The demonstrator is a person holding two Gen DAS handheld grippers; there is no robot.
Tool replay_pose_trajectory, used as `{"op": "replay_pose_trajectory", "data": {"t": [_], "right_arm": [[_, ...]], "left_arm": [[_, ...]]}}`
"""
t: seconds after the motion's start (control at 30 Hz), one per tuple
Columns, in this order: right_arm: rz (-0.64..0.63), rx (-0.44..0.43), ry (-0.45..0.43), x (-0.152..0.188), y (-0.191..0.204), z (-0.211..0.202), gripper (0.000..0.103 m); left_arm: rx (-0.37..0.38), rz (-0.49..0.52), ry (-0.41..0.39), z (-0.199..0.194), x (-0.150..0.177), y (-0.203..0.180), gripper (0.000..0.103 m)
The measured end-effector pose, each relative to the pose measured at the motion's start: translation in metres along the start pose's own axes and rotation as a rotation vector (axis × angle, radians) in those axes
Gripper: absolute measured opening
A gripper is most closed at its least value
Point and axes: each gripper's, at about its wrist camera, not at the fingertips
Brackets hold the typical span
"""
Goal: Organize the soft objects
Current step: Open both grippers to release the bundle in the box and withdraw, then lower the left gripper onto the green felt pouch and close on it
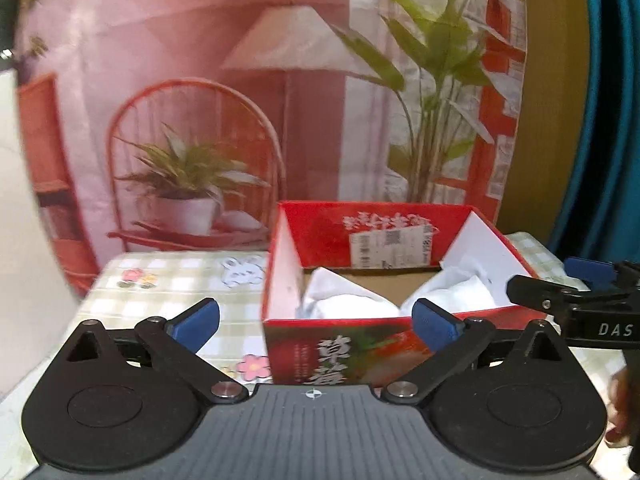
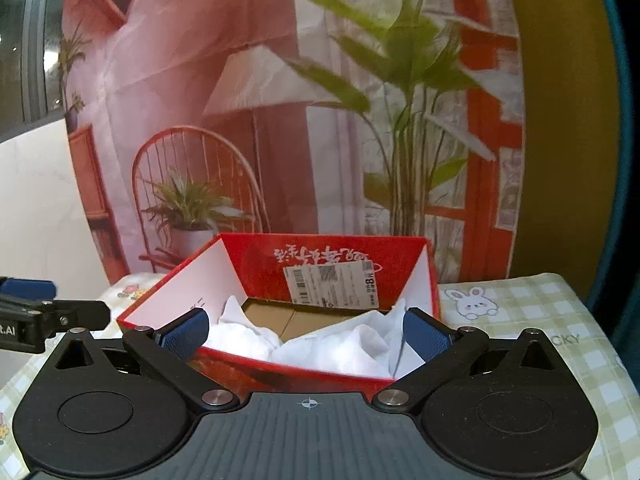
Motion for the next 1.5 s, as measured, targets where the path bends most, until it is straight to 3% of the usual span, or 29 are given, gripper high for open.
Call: {"op": "replay_pose_trajectory", "data": {"t": [0.2, 0.33, 0.47, 0.67, 0.9, 1.07, 1.23, 1.37, 1.5], "right_arm": [[0.002, 0.015, -0.014, 0.017, 0.007, -0.027, 0.103], [-0.026, 0.027, -0.021, 0.034, 0.017, -0.044, 0.103], [-0.017, 0.0, -0.003, 0.051, 0.022, -0.058, 0.103], [-0.003, -0.036, 0.041, 0.075, 0.025, -0.07, 0.102], [-0.024, -0.054, 0.103, 0.093, 0.027, -0.069, 0.102], [-0.113, -0.041, 0.124, 0.1, 0.039, -0.067, 0.103], [-0.096, -0.085, 0.139, 0.101, 0.038, -0.063, 0.103], [-0.118, -0.085, 0.151, 0.104, 0.036, -0.061, 0.102], [-0.084, -0.121, 0.155, 0.103, 0.031, -0.061, 0.092]], "left_arm": [[-0.086, 0.073, -0.054, -0.032, 0.01, -0.012, 0.103], [-0.116, 0.029, -0.078, -0.05, 0.018, -0.01, 0.103], [-0.071, -0.018, -0.065, -0.058, 0.031, -0.008, 0.103], [-0.066, -0.008, 0.002, -0.057, 0.056, -0.013, 0.103], [-0.026, -0.071, 0.077, -0.048, 0.081, -0.006, 0.103], [0.005, -0.065, 0.113, -0.043, 0.09, -0.004, 0.103], [-0.022, -0.111, 0.114, -0.041, 0.093, 0.004, 0.103], [0.018, -0.165, 0.127, -0.037, 0.094, 0.011, 0.103], [0.053, -0.173, 0.13, -0.036, 0.097, 0.008, 0.098]]}}
Point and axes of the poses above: each gripper's, at about its wrist camera, not at the fingertips, and z roughly the way its jaws point, y to its left, x to its underside, and after that the axes turned 9 degrees about -y, right-handed
